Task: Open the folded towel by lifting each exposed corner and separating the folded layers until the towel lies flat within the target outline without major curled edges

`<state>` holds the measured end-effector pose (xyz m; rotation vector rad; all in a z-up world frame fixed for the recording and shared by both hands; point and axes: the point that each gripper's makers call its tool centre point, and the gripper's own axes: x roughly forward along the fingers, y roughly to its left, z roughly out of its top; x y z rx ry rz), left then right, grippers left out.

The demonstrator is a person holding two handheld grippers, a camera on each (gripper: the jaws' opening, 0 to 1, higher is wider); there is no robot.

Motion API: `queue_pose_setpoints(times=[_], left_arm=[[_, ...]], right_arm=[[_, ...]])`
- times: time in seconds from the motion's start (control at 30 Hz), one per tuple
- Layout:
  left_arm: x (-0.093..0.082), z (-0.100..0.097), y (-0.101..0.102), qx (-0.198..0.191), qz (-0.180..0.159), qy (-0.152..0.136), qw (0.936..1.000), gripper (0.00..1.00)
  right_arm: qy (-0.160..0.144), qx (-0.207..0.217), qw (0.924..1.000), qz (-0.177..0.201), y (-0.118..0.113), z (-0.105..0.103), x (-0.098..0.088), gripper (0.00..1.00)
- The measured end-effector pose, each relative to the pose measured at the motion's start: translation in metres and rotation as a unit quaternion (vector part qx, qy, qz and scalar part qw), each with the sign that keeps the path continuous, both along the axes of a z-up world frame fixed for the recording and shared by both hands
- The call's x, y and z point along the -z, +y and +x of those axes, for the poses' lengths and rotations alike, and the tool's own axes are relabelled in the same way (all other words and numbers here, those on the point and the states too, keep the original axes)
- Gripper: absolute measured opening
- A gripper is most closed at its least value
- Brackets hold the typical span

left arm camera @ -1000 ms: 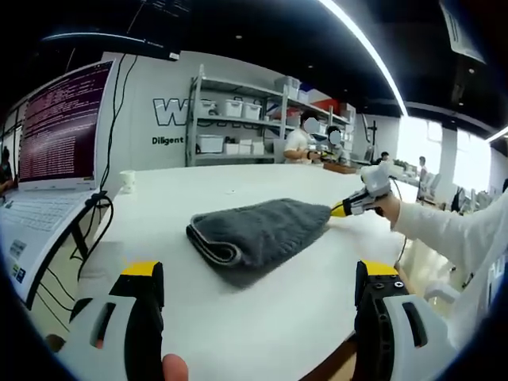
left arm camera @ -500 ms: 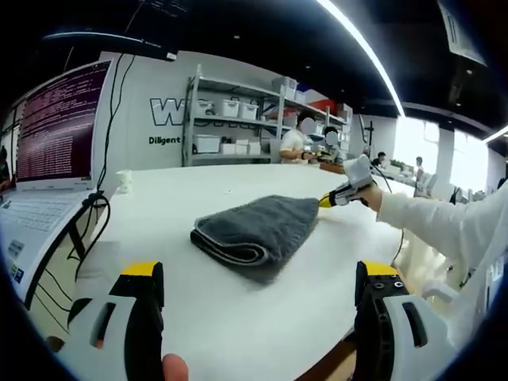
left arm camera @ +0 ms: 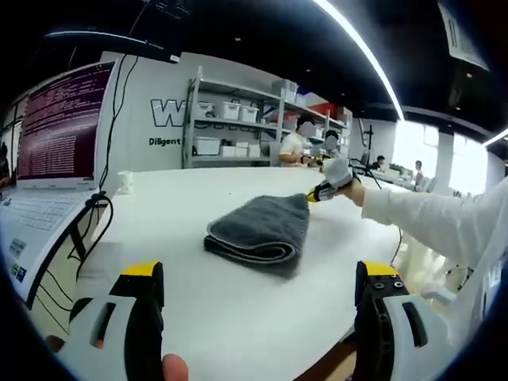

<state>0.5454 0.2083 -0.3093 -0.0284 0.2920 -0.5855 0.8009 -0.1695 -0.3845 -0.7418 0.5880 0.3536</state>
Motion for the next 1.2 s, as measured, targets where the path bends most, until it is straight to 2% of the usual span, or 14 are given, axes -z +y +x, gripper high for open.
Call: queue_pose_setpoints(times=[0.07,0.13,0.3,0.43,0.53,0.67,0.93,0.97,1.2], left_arm=[[0.000,0.000,0.000,-0.001,-0.003,-0.001,1.0000,1.00],[0.001,0.000,-0.001,0.003,-0.004,0.003,1.0000,1.00],[0.001,-0.001,-0.003,0.008,-0.007,0.002,0.9999,0.99],[0.002,-0.001,-0.002,0.010,-0.006,0.003,0.9999,0.99],[0.004,0.000,0.000,0.007,-0.008,0.006,0.9999,0.99],[0.004,0.001,0.005,-0.001,-0.011,0.006,0.9999,0.99],[0.007,0.003,0.008,-0.006,-0.012,0.010,0.9999,0.99],[0.009,0.004,0.007,-0.004,-0.011,0.011,0.9999,0.99],[0.012,0.003,0.001,0.008,-0.006,0.016,0.9998,0.98]], right_arm=[[0.003,-0.003,0.9995,-0.030,0.000,0.010,-0.002,0.00],[0.006,0.002,0.9990,-0.045,0.001,0.017,-0.003,0.00],[-0.020,0.007,0.9963,-0.084,0.007,0.036,-0.014,0.00],[-0.039,0.013,0.9954,-0.087,0.013,0.046,-0.019,0.00],[-0.044,0.021,0.9953,-0.084,0.015,0.061,-0.020,0.00],[-0.050,0.024,0.9946,-0.087,0.018,0.071,-0.021,0.00],[-0.068,0.004,0.9899,-0.124,0.035,0.110,-0.027,0.00],[-0.072,-0.002,0.9877,-0.139,0.037,0.116,-0.028,0.00],[-0.082,-0.010,0.9836,-0.160,0.051,0.137,-0.023,0.00]])
